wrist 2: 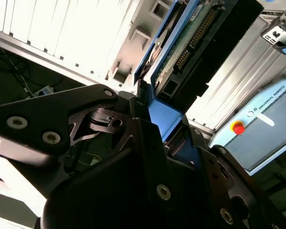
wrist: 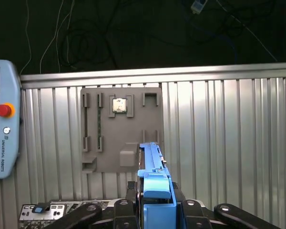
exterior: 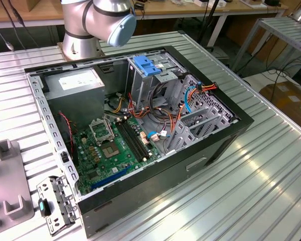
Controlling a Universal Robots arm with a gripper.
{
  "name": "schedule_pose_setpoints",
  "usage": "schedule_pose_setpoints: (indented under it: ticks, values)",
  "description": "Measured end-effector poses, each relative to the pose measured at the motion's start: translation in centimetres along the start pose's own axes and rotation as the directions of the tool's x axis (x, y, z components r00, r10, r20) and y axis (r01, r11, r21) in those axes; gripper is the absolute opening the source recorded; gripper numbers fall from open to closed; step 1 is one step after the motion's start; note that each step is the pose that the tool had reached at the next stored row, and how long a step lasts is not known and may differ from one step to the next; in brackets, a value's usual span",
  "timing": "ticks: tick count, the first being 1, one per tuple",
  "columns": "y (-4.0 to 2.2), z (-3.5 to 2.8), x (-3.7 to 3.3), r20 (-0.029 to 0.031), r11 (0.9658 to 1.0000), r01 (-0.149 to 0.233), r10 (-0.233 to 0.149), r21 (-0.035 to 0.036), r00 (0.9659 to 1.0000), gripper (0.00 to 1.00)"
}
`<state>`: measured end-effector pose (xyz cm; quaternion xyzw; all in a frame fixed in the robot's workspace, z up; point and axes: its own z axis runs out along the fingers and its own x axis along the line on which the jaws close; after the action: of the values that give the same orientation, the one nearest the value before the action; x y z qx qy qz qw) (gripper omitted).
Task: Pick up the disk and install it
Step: 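Pick up the disk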
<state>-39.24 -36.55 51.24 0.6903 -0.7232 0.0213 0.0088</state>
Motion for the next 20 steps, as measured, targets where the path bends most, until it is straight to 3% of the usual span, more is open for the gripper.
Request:
schedule_pose_setpoints:
  ticks: [9,12,20]
  values:
    - [-2.67,0.05,-0.12,0.0000,1.0000,0.000,0.000,0.0000,1.0000,0.37]
    - [-4.08,0.07,-0.19,0.0000,1.0000,0.000,0.000,0.0000,1.0000,0.37]
    - [-6.50,0.11,-0.31,0.0000,1.0000,0.000,0.000,0.0000,1.0000,0.37]
